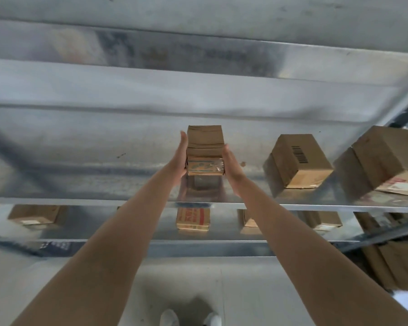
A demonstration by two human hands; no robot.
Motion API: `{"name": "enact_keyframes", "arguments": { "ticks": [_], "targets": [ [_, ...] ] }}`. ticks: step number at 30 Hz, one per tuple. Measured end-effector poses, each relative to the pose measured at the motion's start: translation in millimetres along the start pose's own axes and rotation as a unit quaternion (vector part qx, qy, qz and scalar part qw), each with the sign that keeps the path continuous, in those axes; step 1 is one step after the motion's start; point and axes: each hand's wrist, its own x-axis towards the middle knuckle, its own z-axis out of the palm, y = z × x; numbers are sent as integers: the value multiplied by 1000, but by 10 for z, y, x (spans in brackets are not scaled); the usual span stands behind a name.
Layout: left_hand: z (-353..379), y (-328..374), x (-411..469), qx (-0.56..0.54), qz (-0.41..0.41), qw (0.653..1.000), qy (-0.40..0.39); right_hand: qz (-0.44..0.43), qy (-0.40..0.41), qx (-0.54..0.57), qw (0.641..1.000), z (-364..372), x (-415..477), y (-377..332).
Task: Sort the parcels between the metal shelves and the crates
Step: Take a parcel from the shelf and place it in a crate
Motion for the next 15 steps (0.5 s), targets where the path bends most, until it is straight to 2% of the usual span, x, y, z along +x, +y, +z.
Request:
{"name": "enact_keyframes", "arguments": {
  "ticks": [6, 11, 15],
  "targets": [
    [-53, -29, -61, 24, -43, 995, 86, 37, 31, -8, 999, 24, -76, -51],
    [-80, -9, -95, 97, 4, 990, 101, 4, 20, -45, 999, 29, -101, -71],
    [-18, 62, -161, 108, 29, 989, 98, -38, 26, -50, 998, 65, -103, -94]
  ]
}}
